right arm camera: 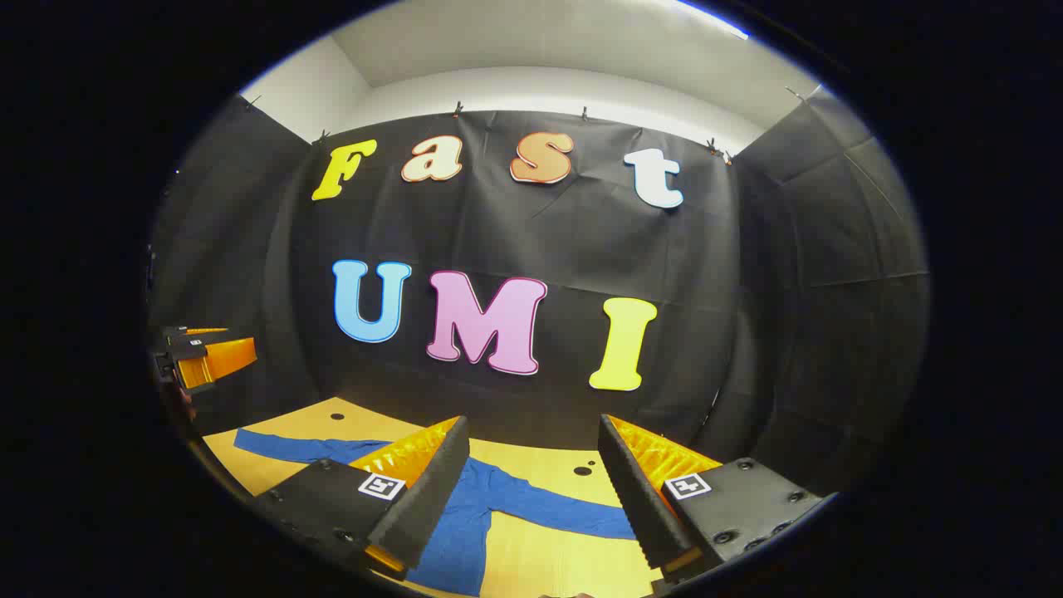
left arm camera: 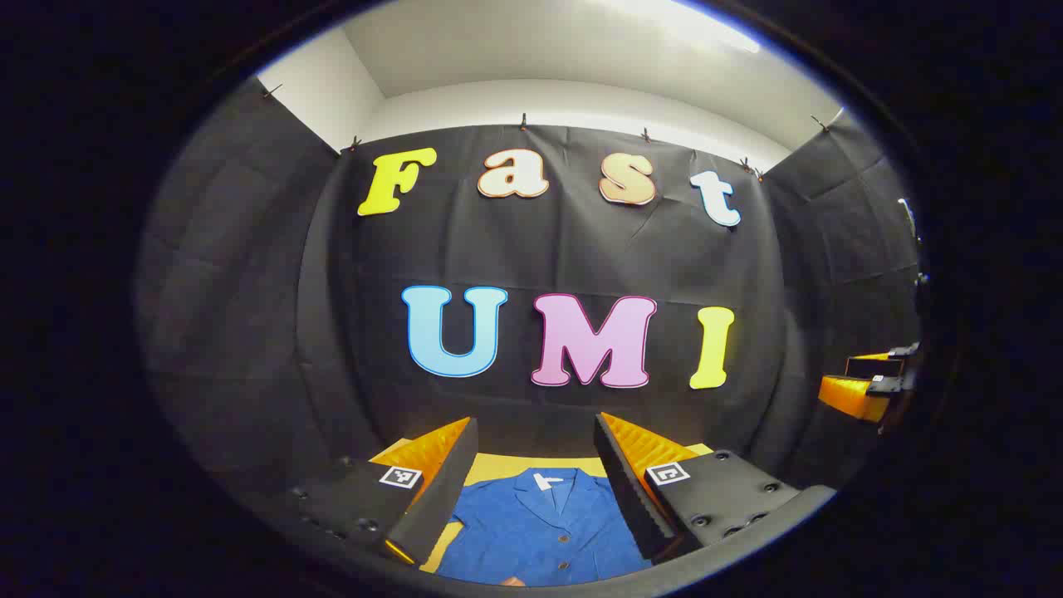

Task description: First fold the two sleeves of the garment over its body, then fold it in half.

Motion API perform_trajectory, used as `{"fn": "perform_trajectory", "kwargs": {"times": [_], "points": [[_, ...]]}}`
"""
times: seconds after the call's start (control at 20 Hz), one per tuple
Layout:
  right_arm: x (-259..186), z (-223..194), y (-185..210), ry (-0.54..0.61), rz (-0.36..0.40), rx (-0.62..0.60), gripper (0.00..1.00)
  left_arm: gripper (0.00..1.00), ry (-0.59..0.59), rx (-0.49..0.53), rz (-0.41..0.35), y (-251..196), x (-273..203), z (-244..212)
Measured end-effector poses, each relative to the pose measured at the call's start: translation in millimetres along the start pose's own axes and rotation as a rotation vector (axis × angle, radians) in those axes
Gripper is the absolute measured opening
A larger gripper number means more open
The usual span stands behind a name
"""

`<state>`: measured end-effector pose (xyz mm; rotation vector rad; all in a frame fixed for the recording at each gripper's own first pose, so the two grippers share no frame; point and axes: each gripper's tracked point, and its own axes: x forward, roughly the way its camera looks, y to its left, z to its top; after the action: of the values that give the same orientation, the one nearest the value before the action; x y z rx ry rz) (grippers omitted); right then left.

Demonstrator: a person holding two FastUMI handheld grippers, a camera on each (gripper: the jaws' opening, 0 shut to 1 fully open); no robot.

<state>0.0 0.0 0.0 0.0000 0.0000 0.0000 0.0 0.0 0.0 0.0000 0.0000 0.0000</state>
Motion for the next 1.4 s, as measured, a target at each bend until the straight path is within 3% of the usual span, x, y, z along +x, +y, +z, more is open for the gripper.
{"fn": "perform_trajectory", "kwargs": {"times": [0.25,0.4,0.6,0.9,1.15,1.25,1.4], "points": [[-4.3,6.2,-2.3,-0.012,-0.005,-0.005,0.95,0.8,-0.003,-0.069,-0.017,-3.2,1.1,4.4],[-4.5,2.1,6.3,-0.004,0.013,0.011,0.96,0.81,0.022,-0.023,0.003,6.5,0.0,-0.8],[-4.8,-7.1,10.8,0.024,0.013,0.019,0.99,0.81,0.018,-0.038,0.021,18.3,-5.0,3.2],[-7.3,-15.1,25.0,0.041,0.026,0.037,0.96,0.81,0.012,-0.052,0.046,33.7,-13.7,1.2],[-4.1,-17.7,22.6,0.039,-0.008,0.028,0.98,0.81,0.002,-0.063,0.051,36.8,-17.5,2.4],[-1.0,-31.1,28.3,0.082,0.011,0.085,0.96,0.81,0.002,-0.06,0.056,40.2,-16.9,1.0],[0.1,-49.1,12.8,0.141,-0.034,0.128,0.94,0.81,0.012,-0.069,0.056,41.3,-17.2,-3.1]]}}
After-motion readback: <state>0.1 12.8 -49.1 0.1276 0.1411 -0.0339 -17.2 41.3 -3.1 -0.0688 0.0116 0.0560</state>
